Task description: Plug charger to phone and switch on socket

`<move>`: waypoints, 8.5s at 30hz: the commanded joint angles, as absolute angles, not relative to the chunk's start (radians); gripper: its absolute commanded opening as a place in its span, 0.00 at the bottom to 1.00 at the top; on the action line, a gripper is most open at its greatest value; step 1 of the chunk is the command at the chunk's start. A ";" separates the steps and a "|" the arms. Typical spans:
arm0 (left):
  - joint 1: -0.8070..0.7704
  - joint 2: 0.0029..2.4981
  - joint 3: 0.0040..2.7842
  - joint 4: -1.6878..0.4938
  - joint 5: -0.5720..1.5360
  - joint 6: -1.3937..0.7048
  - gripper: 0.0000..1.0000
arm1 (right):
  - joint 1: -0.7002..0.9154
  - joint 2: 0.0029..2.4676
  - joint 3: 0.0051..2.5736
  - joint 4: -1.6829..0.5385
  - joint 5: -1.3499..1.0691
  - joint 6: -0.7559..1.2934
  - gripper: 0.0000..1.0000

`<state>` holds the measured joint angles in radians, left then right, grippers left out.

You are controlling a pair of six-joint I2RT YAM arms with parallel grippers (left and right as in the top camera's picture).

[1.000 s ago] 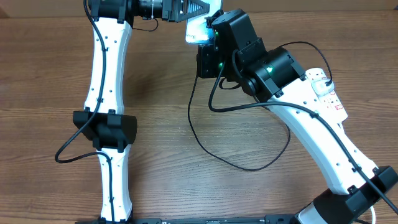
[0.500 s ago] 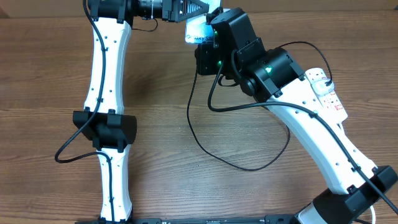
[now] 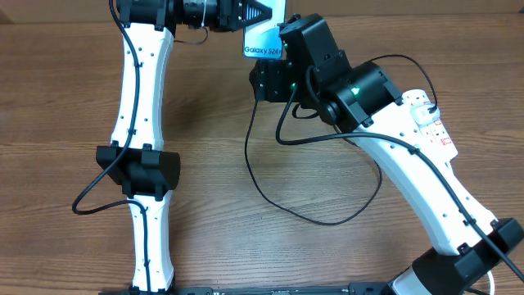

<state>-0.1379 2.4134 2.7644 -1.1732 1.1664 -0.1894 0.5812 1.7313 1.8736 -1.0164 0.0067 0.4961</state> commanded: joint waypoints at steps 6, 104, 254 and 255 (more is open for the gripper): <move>-0.154 2.388 2.518 -1.238 1.092 -0.092 0.04 | 0.440 1.730 1.898 -1.065 -0.046 0.588 0.93; -0.100 2.335 2.469 -1.393 -0.008 -0.274 1.00 | 0.070 1.730 1.897 -1.269 -0.105 0.569 1.00; -0.156 1.524 1.661 -1.118 -0.104 -0.407 1.00 | -0.458 2.037 1.413 -0.807 -0.013 0.235 1.00; -0.156 1.524 1.661 -1.118 -0.104 -0.407 1.00 | -0.458 2.037 1.413 -0.809 -0.013 0.235 1.00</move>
<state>-0.1513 1.5253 1.6672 -1.1213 -0.1085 -0.4191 -0.4709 2.0266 1.4235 -0.7792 0.0254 0.2527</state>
